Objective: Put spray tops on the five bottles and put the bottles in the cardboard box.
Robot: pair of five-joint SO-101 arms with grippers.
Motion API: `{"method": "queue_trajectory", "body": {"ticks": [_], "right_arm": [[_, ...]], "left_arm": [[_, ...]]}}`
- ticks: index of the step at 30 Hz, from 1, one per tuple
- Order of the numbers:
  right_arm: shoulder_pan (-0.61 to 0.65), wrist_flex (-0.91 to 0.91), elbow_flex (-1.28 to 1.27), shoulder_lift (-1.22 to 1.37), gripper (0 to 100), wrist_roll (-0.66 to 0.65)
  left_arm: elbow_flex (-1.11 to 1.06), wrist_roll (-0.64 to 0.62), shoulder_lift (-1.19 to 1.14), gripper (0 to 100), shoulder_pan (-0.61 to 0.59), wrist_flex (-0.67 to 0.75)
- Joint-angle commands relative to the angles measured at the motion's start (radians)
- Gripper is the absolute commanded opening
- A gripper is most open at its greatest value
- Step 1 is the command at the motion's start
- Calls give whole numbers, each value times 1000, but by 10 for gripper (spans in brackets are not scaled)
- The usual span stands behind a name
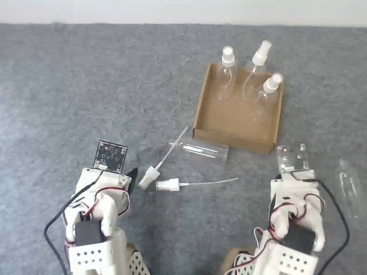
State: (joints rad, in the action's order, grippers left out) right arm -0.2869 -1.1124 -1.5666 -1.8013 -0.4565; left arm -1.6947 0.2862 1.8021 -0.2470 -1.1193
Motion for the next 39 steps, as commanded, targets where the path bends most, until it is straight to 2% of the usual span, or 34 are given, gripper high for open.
{"method": "queue_trajectory", "body": {"ticks": [1, 4, 7, 14, 18, 21, 26, 30, 35, 39], "right_arm": [[-12, -68, 224, -7, 36, -12], [-12, -116, 310, -1, 79, -14], [-12, -153, 402, 76, 80, -26], [-18, -219, 727, 564, 85, -38], [-58, -269, 930, 871, 86, -135], [-142, -277, 1080, 1073, 105, -195], [-292, -280, 1295, 1365, 226, -407], [-389, -341, 1442, 1566, 238, -552], [-456, -424, 1544, 1759, 240, -715], [-460, -420, 1544, 1860, 241, -735]], "left_arm": [[8, 11, 14, 269, 0, 5], [8, 11, 14, 269, 0, 5], [8, 11, 14, 269, 0, 5], [8, 11, 14, 269, 0, 5], [8, 11, 14, 269, 0, 5], [8, 11, 14, 269, 0, 5], [8, 11, 14, 269, 0, 5], [8, 11, 14, 269, 0, 5], [8, 11, 14, 269, 0, 5], [8, 11, 14, 269, 0, 5]]}}
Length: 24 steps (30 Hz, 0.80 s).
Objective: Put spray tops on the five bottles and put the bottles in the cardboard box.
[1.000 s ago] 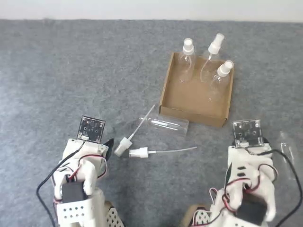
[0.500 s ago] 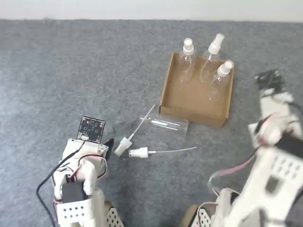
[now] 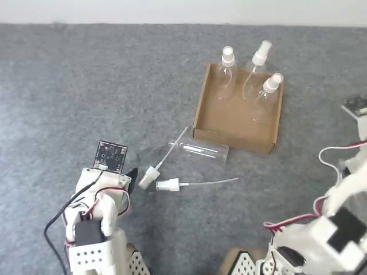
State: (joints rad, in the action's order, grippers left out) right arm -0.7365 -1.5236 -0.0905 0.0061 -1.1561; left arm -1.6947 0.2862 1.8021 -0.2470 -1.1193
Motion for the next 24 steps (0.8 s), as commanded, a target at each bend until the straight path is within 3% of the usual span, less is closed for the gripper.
{"method": "queue_trajectory", "body": {"ticks": [1, 20, 24], "right_arm": [[-8, -8, 68, 71, 241, -35], [-42, 229, -68, 242, 237, -34], [-39, 274, -104, 236, 128, -15]], "left_arm": [[8, 11, 14, 269, 0, 5], [8, 9, 14, 269, 0, 5], [8, 9, 18, 268, 0, 17]]}}
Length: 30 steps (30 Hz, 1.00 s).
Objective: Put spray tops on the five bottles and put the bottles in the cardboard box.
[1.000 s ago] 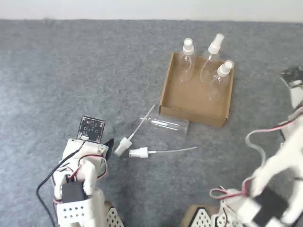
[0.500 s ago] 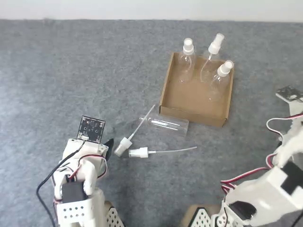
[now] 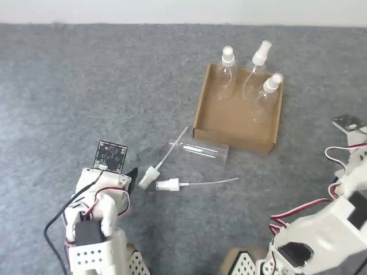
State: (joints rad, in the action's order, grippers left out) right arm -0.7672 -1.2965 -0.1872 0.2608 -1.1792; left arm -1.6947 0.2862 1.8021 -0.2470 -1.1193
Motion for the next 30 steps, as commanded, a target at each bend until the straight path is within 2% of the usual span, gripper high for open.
{"method": "queue_trajectory", "body": {"ticks": [1, 4, 11, 17, 20, 24, 30], "right_arm": [[-7, 59, -8, -22, 91, 41], [7, 90, 18, -31, 4, 152], [67, 88, 15, -189, 5, 278], [159, 96, -146, -409, 5, 279], [189, 94, -242, -516, 5, 279], [197, 87, -341, -659, 5, 279], [199, 87, -470, -858, 5, 272]], "left_arm": [[8, 9, 18, 268, 0, 35], [39, 11, 15, 268, -3, 69], [294, 9, -3, 268, 5, -60], [539, 9, -318, 268, 12, -74], [656, 8, -557, 261, 80, -98], [746, 9, -824, 209, 229, -114], [773, 25, -1069, 196, 397, -107]]}}
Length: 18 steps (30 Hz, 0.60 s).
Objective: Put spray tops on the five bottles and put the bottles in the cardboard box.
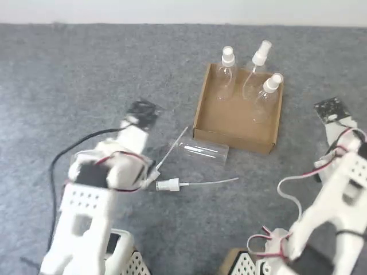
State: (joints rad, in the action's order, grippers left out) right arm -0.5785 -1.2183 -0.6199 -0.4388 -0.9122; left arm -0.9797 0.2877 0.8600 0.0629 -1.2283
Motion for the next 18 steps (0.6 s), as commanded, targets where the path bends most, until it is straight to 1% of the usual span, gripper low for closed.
{"method": "queue_trajectory", "body": {"ticks": [1, 3, 5, 8, 12, 18], "right_arm": [[10, 8, -54, -183, 5, 5], [10, 7, -77, -222, 5, 5], [10, 7, -92, -249, 5, 3], [10, 7, -97, -266, 6, 3], [7, 5, -97, -265, 6, -28], [12, -33, -95, -275, 6, -32]], "left_arm": [[58, 43, -153, 196, 109, 5], [51, 63, -206, 196, 133, 40], [50, 35, -258, 196, 126, 89], [50, 26, -342, 196, 86, 144], [50, 31, -460, 196, -2, 215], [59, 163, -603, 196, -91, 267]]}}
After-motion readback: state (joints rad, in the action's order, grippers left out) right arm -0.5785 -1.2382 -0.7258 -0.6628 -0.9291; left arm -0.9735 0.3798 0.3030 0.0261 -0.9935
